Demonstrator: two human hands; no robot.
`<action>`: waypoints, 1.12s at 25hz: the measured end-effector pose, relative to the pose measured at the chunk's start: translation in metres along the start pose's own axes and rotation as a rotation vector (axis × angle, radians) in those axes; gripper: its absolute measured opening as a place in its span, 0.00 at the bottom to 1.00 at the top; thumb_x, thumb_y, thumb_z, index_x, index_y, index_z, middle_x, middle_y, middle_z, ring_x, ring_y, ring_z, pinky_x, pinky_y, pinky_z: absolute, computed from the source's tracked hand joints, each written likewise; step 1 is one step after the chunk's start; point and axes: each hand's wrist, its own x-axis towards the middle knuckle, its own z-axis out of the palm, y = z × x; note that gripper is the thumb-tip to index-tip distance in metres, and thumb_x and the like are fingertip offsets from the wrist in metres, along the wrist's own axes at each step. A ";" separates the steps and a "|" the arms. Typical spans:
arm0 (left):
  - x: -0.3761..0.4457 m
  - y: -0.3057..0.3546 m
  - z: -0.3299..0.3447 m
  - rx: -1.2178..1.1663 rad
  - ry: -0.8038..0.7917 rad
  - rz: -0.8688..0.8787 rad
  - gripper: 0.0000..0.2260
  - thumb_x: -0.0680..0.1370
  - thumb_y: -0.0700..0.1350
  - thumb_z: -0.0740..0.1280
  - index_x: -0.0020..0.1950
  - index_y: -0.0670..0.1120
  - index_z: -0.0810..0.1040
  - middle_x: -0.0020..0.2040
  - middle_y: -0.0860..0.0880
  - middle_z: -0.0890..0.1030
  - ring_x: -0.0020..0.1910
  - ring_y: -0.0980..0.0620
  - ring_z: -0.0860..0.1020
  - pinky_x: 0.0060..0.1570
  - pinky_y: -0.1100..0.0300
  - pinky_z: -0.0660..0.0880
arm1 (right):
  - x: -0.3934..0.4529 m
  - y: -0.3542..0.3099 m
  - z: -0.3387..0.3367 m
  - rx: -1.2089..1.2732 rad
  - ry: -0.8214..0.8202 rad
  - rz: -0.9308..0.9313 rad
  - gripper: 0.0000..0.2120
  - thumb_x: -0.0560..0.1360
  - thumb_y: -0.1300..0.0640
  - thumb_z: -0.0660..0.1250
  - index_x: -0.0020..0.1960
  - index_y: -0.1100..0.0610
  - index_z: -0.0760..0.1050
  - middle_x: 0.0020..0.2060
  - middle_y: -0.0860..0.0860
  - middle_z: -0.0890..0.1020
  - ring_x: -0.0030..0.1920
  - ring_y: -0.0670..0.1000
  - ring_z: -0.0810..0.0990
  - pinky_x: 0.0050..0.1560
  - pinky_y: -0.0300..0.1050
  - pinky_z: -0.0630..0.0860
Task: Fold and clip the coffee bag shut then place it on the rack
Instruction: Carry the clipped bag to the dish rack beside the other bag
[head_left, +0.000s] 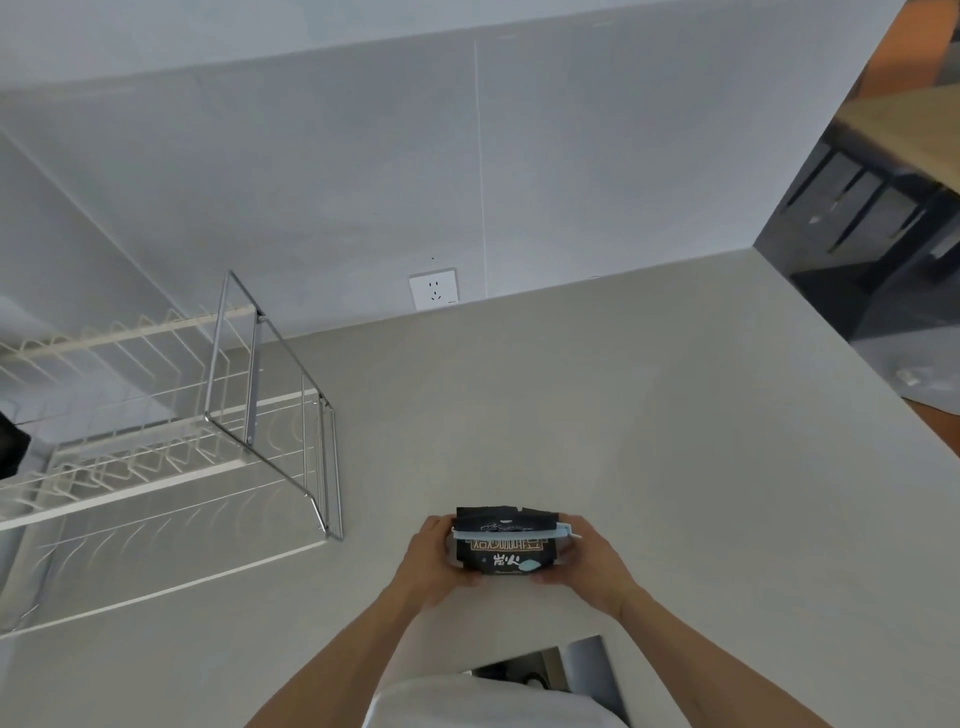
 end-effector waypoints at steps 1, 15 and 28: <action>-0.003 0.002 0.001 -0.021 0.009 -0.016 0.31 0.61 0.39 0.82 0.59 0.52 0.73 0.60 0.45 0.75 0.60 0.45 0.75 0.61 0.46 0.75 | -0.001 0.000 -0.002 -0.006 -0.017 0.004 0.34 0.60 0.61 0.81 0.62 0.47 0.72 0.60 0.49 0.78 0.60 0.51 0.77 0.59 0.42 0.71; -0.052 0.067 -0.025 -0.044 -0.032 0.063 0.28 0.61 0.48 0.81 0.54 0.68 0.75 0.53 0.59 0.82 0.57 0.61 0.77 0.56 0.59 0.74 | -0.057 -0.046 -0.066 -0.046 -0.042 -0.210 0.28 0.57 0.45 0.80 0.42 0.19 0.69 0.46 0.32 0.76 0.49 0.37 0.74 0.49 0.39 0.69; -0.108 0.134 -0.139 -0.137 0.005 0.391 0.28 0.59 0.56 0.80 0.54 0.73 0.73 0.55 0.64 0.81 0.49 0.55 0.83 0.45 0.63 0.78 | -0.100 -0.168 -0.079 -0.017 0.060 -0.388 0.31 0.61 0.48 0.81 0.60 0.37 0.73 0.59 0.39 0.76 0.56 0.40 0.74 0.47 0.34 0.71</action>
